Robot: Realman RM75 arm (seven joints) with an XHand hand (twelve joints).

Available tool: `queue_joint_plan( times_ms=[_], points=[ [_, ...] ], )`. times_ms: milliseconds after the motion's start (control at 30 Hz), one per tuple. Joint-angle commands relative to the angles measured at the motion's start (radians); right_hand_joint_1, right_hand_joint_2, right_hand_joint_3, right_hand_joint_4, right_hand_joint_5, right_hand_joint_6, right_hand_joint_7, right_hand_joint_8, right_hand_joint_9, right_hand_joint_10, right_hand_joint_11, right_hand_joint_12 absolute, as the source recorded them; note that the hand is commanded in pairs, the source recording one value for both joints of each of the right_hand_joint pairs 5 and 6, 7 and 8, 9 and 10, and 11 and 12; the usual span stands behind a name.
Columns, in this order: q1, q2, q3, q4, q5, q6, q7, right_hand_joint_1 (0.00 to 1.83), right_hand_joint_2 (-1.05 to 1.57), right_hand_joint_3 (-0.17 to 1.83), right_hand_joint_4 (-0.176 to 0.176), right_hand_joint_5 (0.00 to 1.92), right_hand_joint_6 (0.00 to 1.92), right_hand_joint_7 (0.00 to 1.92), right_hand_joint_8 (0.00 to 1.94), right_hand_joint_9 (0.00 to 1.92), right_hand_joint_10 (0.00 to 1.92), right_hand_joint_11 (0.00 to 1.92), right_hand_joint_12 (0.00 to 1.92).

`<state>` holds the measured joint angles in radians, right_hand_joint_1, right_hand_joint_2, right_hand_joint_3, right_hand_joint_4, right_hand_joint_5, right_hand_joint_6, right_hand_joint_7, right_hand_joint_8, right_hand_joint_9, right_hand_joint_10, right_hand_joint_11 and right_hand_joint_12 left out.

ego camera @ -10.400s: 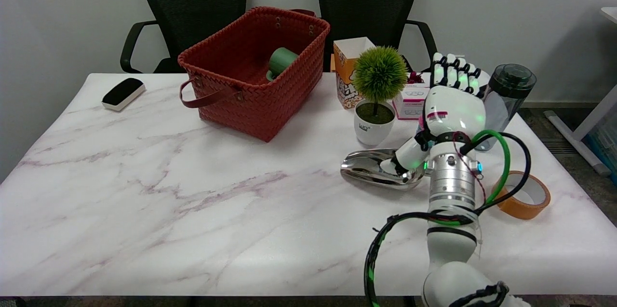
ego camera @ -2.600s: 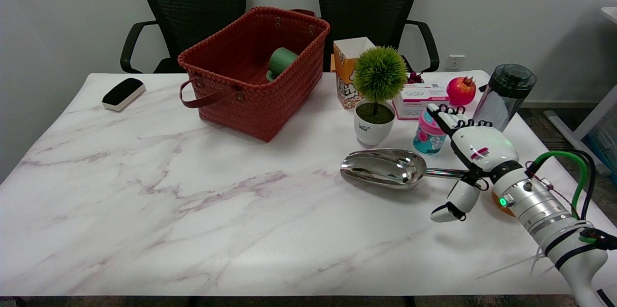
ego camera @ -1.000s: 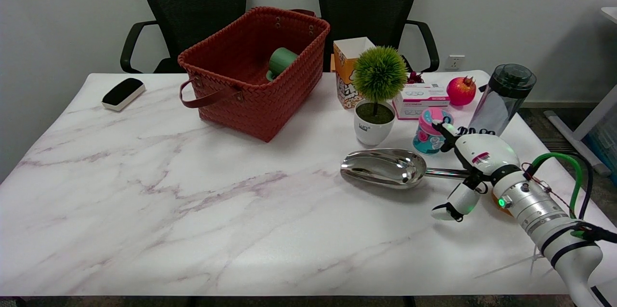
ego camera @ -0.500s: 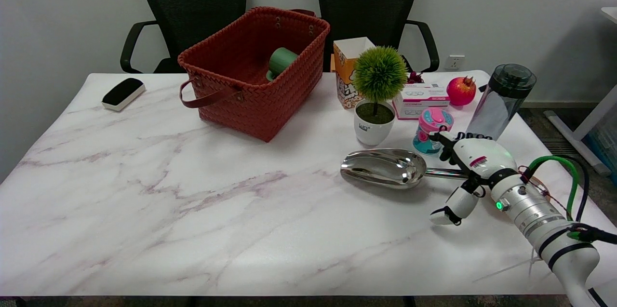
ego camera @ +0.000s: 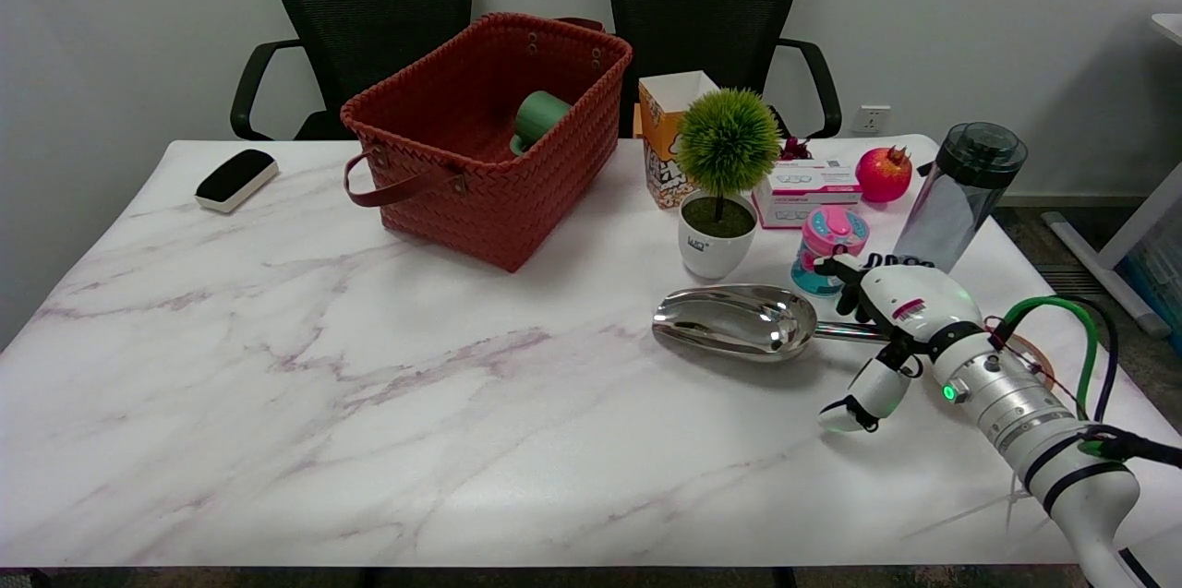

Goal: Pick up the stainless steel scoop.

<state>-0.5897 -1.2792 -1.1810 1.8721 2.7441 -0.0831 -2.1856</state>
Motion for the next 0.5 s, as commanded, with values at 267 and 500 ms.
queue_joint_plan(
  times_ms=[267, 500],
  points=[
    [-0.009, 0.007, -0.019, 0.000, -0.003, 0.039, 0.016, 1.12, -0.24, 0.72, 0.000, 0.36, 0.36, 0.76, 0.76, 0.83, 0.83, 1.16, 1.16],
    [-0.013, 0.008, -0.018, 0.000, 0.000, 0.041, 0.018, 1.13, -0.23, 0.73, 0.000, 0.39, 0.39, 0.78, 0.78, 0.83, 0.83, 1.16, 1.16]
  ],
)
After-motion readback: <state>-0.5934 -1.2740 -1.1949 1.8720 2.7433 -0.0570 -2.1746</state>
